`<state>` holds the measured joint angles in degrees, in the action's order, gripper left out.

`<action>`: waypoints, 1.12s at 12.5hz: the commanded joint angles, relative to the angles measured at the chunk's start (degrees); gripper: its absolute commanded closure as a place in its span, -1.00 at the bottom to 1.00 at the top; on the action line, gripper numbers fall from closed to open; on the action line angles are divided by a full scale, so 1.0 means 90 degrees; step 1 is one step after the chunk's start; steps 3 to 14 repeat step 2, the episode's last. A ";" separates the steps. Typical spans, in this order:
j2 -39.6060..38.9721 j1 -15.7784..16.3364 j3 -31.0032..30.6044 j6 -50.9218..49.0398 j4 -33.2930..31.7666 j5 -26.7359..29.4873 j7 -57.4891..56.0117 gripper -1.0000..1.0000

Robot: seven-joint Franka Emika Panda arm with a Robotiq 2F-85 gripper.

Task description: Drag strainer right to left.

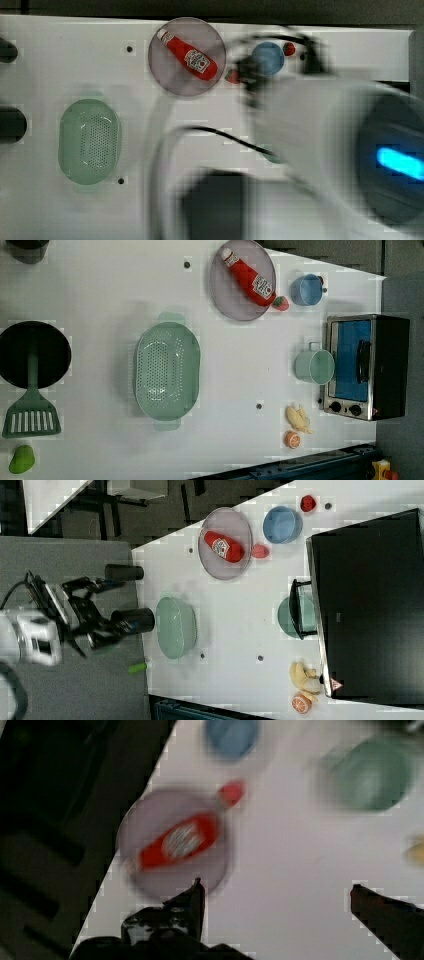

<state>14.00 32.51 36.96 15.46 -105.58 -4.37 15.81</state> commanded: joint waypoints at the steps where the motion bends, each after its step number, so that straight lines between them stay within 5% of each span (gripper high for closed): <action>1: -0.0081 0.0162 0.0003 -0.0578 -0.0457 -0.0587 -0.1104 -1.00; 14: 0.0053 0.0162 0.0016 -0.0621 -0.0480 -0.0585 -0.1105 -1.00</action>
